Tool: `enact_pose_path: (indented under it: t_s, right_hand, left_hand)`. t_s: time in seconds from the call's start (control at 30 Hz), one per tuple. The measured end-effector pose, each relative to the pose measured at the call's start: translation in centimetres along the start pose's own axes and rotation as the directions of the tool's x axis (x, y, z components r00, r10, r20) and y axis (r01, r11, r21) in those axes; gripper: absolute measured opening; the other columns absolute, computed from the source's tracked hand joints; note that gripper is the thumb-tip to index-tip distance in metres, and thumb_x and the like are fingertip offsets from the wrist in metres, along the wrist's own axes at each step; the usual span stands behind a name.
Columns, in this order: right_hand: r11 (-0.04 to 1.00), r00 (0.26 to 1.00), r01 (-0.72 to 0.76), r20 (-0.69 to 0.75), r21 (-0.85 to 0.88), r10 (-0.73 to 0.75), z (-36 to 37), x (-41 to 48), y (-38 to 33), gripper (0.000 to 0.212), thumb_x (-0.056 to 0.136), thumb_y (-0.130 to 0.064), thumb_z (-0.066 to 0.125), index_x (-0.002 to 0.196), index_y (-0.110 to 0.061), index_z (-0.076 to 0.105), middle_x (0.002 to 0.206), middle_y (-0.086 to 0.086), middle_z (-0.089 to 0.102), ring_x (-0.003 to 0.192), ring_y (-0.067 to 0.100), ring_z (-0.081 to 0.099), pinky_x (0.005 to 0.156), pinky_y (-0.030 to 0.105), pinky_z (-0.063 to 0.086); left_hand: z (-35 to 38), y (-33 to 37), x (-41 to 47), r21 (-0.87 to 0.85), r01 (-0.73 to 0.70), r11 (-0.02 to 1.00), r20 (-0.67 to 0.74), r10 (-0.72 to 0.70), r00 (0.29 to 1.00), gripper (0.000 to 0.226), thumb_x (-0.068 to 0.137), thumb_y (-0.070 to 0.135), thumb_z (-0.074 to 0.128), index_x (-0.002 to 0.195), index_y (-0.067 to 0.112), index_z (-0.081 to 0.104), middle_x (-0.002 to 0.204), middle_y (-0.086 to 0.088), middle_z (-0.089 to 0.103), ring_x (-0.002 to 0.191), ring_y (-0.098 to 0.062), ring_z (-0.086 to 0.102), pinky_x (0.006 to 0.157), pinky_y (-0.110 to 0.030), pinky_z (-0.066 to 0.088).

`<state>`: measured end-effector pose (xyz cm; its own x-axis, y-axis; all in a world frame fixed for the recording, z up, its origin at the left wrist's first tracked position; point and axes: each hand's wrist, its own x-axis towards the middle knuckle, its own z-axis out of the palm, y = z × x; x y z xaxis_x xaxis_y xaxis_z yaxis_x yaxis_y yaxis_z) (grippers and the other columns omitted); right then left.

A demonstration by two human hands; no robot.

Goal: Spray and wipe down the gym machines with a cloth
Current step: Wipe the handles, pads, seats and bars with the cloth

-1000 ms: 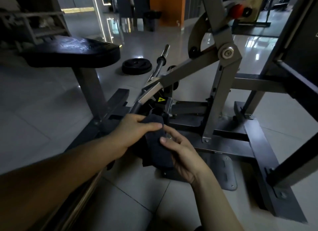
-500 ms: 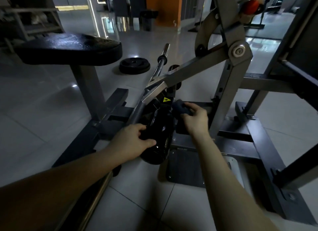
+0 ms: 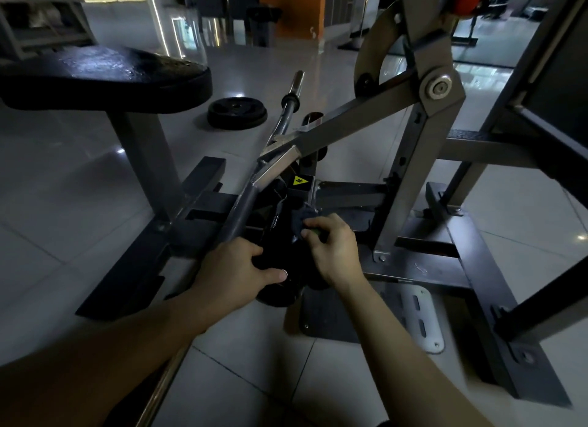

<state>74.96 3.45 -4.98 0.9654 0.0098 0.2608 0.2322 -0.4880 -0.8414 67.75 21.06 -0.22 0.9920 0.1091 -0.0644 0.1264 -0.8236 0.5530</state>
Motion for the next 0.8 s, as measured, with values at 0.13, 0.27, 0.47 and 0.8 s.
enact_pose_path:
  t_s: [0.13, 0.27, 0.47, 0.8]
  right_hand:
    - [0.996, 0.998, 0.039, 0.049, 0.077, -0.043, -0.8, -4.8, -0.1, 0.021, 0.09, -0.011, 0.076, 0.11, -0.015, 0.078, 0.095, -0.01, 0.058, 0.09, -0.003, 0.06, 0.083, 0.007, 0.043]
    - [0.995, 0.994, 0.081, 0.072, 0.059, -0.085, -0.7, -5.0, 0.0, 0.02, 0.089, -0.013, 0.078, 0.108, -0.018, 0.077, 0.097, -0.012, 0.057, 0.092, 0.0, 0.06, 0.085, 0.011, 0.046]
    - [0.989, 0.996, 0.068, -0.047, -0.132, -0.075, 2.4, 4.2, -0.6, 0.019, 0.094, -0.019, 0.072, 0.112, -0.015, 0.075, 0.107, -0.001, 0.055, 0.104, 0.023, 0.061, 0.085, 0.024, 0.041]
    - [0.997, 0.997, 0.073, -0.016, -0.009, -0.073, 1.4, -0.8, -0.4, 0.02, 0.093, -0.019, 0.074, 0.112, -0.016, 0.077, 0.098, -0.007, 0.053, 0.093, 0.008, 0.059, 0.081, 0.018, 0.044]
  left_hand:
    - [0.1, -0.3, 0.2, 0.02, -0.018, 1.0, 0.015, 0.017, 1.0, 0.08, 0.074, 0.056, 0.084, 0.139, 0.016, 0.062, 0.137, 0.0, 0.065, 0.118, -0.014, 0.065, 0.09, -0.022, 0.05]
    - [0.1, -0.7, 0.2, 0.012, -0.037, 0.999, 0.044, 0.037, 0.998, 0.084, 0.073, 0.058, 0.084, 0.143, 0.018, 0.058, 0.141, 0.002, 0.062, 0.122, -0.012, 0.063, 0.088, -0.018, 0.045]
    - [0.0, -0.9, 0.2, -0.007, -0.052, 0.999, 0.07, 0.053, 0.996, 0.079, 0.076, 0.054, 0.083, 0.141, 0.018, 0.059, 0.138, 0.003, 0.065, 0.115, -0.009, 0.064, 0.078, -0.012, 0.044]
    - [-0.6, -1.3, 0.4, -0.007, -0.065, 0.998, 0.126, 0.066, 0.99, 0.088, 0.068, 0.049, 0.09, 0.143, 0.018, 0.057, 0.138, 0.004, 0.064, 0.116, -0.008, 0.063, 0.087, -0.018, 0.047]
